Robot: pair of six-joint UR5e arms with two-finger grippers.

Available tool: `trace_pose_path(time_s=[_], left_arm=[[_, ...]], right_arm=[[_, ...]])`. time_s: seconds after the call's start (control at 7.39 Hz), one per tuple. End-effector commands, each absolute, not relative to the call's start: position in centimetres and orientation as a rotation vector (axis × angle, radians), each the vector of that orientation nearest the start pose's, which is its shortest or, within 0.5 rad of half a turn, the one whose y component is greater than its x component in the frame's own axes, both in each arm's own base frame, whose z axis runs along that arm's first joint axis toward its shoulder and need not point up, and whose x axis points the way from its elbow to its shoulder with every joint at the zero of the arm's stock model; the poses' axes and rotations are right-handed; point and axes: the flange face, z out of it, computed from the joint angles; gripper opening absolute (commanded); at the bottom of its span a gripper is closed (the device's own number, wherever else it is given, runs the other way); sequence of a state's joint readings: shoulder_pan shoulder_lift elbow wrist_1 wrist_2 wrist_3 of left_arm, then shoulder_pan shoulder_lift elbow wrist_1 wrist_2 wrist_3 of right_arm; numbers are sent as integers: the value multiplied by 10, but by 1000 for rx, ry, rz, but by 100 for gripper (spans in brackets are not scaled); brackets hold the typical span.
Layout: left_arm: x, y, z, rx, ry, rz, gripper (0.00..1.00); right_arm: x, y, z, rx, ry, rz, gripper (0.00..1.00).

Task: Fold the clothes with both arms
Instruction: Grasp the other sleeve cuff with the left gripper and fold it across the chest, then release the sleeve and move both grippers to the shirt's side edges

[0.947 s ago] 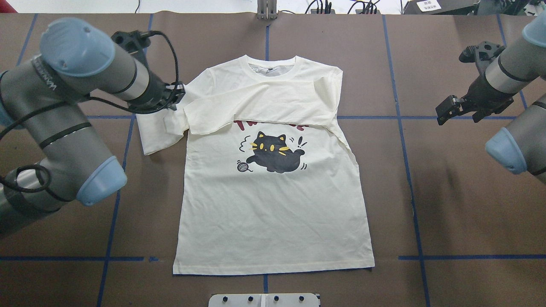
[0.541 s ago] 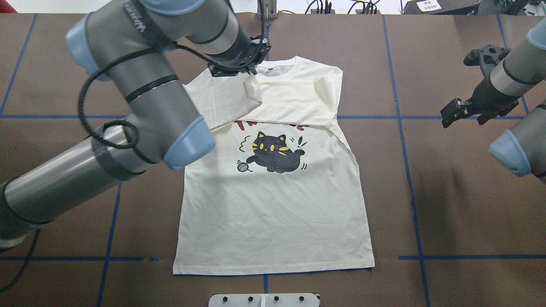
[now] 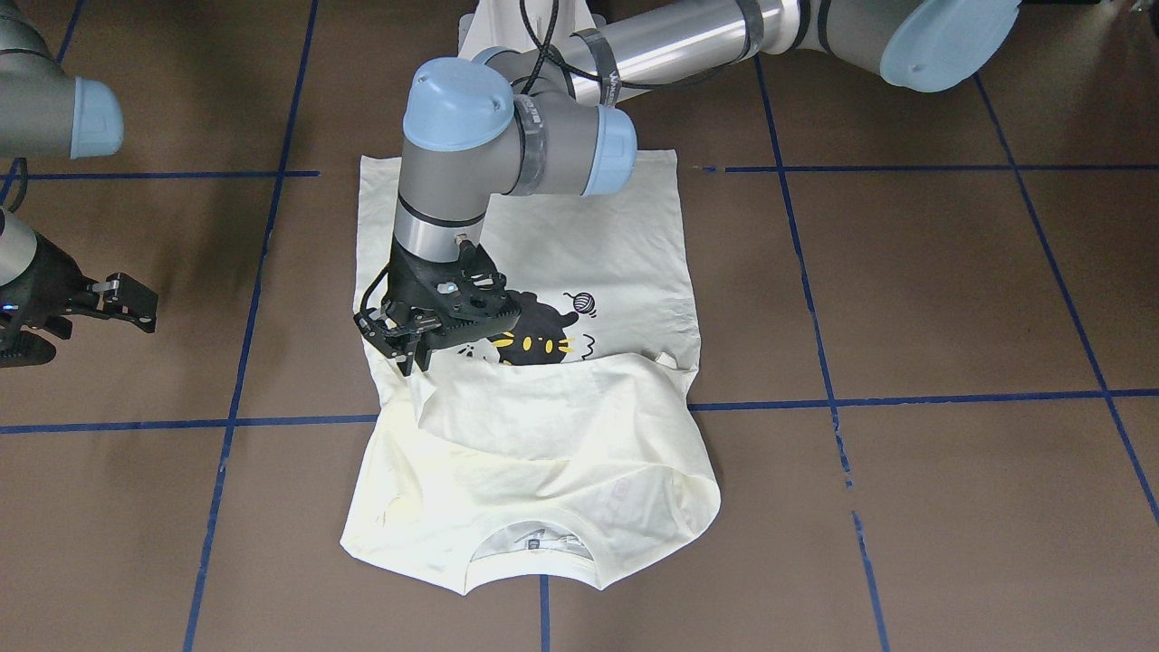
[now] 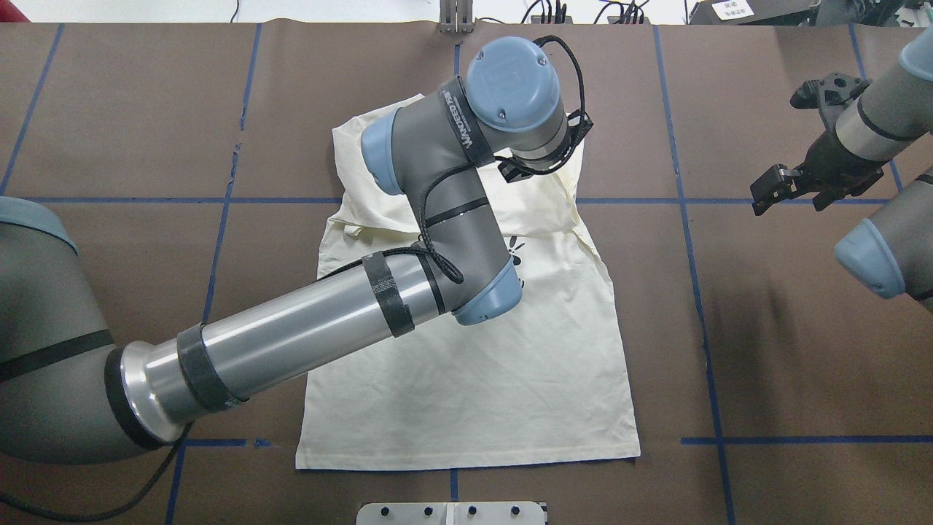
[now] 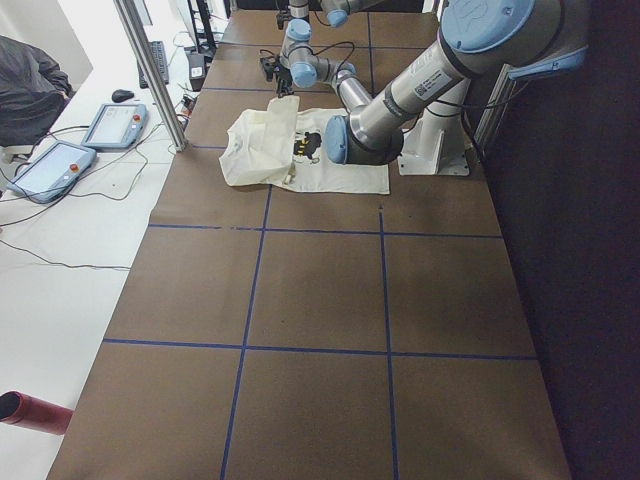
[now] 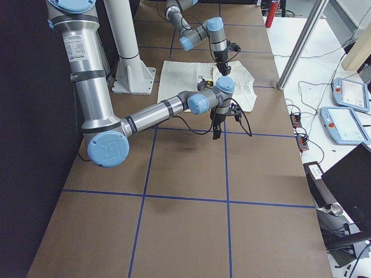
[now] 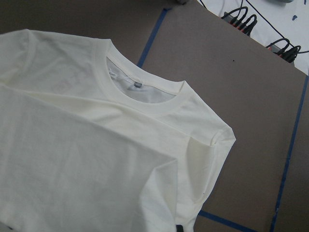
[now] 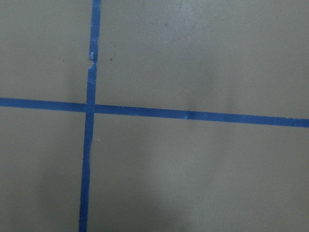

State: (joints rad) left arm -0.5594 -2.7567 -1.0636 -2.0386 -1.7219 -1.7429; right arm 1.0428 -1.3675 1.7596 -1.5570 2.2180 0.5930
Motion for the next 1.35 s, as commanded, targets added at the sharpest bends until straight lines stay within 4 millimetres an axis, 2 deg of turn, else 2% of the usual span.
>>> trace_pose_path(time_s=[0.0, 0.14, 0.27, 0.41, 0.54, 0.68, 0.81, 0.95, 1.08, 1.22], left_arm=[[648, -529, 47, 157, 1176, -469, 100], [633, -523, 59, 212, 1168, -386, 100], [613, -518, 93, 202, 1146, -346, 100], [586, -511, 118, 182, 1124, -305, 100], [556, -493, 130, 182, 1069, -273, 100], [525, -473, 153, 208, 988, -186, 100], [487, -450, 181, 229, 953, -129, 100], [449, -425, 205, 247, 954, -98, 100], [424, -408, 227, 256, 939, -68, 100], [414, -401, 235, 262, 933, -46, 100]], right_arm=[[-227, -535, 452, 5, -759, -71, 100], [-228, -535, 448, 8, -761, -68, 100], [-231, -531, 436, 0, -775, -15, 100], [-251, -515, 417, -2, -809, 22, 100], [-282, -490, 403, 7, -839, 87, 100], [-313, -455, 395, 31, -870, 127, 100], [-341, -411, 382, 18, -880, 147, 100], [-368, -355, 363, 10, -889, 173, 100], [-395, -314, 346, -5, -907, 181, 100], [-419, -287, 347, 19, -888, 168, 100]])
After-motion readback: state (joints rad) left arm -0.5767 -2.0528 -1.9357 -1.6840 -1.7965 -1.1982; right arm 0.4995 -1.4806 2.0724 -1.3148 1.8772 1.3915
